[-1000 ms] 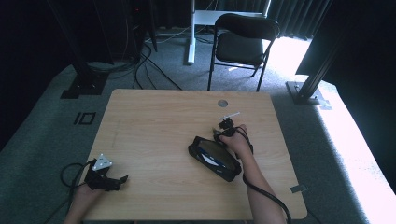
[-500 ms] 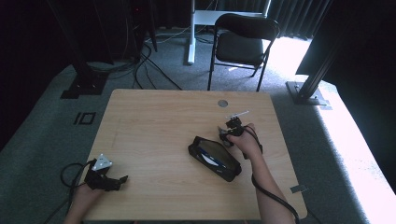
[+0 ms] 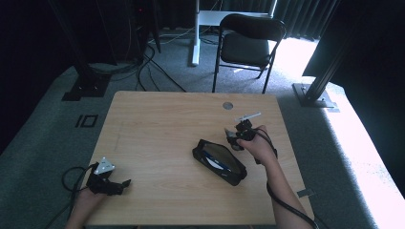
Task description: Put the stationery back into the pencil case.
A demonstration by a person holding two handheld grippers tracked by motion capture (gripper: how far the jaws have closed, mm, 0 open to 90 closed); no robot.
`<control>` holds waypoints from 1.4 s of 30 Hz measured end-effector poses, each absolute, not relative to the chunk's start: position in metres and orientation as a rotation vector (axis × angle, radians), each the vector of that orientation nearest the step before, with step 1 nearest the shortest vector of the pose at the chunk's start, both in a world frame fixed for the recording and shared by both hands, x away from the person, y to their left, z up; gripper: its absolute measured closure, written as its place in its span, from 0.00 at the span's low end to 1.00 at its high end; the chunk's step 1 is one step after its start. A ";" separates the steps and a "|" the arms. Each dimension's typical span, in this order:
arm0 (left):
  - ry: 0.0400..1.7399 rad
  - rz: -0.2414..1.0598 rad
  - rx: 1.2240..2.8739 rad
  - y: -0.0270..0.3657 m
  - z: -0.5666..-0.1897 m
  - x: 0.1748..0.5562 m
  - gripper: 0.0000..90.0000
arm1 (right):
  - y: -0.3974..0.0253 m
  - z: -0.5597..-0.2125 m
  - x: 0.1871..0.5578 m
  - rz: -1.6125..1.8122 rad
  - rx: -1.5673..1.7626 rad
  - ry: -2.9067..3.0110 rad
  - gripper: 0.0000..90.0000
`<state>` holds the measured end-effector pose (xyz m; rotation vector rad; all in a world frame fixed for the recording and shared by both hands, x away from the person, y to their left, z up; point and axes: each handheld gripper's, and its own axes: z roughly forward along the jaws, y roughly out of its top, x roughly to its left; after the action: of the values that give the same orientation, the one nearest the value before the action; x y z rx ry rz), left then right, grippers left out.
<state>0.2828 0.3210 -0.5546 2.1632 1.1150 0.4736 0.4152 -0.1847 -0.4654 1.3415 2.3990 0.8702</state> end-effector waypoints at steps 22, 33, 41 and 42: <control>1.115 0.474 2.163 0.321 -0.555 0.283 0.01 | -0.168 -0.434 0.367 1.006 1.125 2.491 0.55; 1.117 0.475 2.162 0.321 -0.555 0.283 0.01 | -0.152 -0.449 0.355 0.972 1.042 2.589 0.55; 1.118 0.475 2.162 0.321 -0.555 0.283 0.01 | -0.139 -0.458 0.354 0.923 1.010 2.663 0.56; 1.118 0.474 2.161 0.321 -0.555 0.283 0.01 | -0.137 -0.460 0.354 0.915 1.003 2.668 0.56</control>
<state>0.2828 0.3211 -0.5546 2.1613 1.1182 0.4744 0.3541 -0.1373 -0.4600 1.0030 2.6682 0.9152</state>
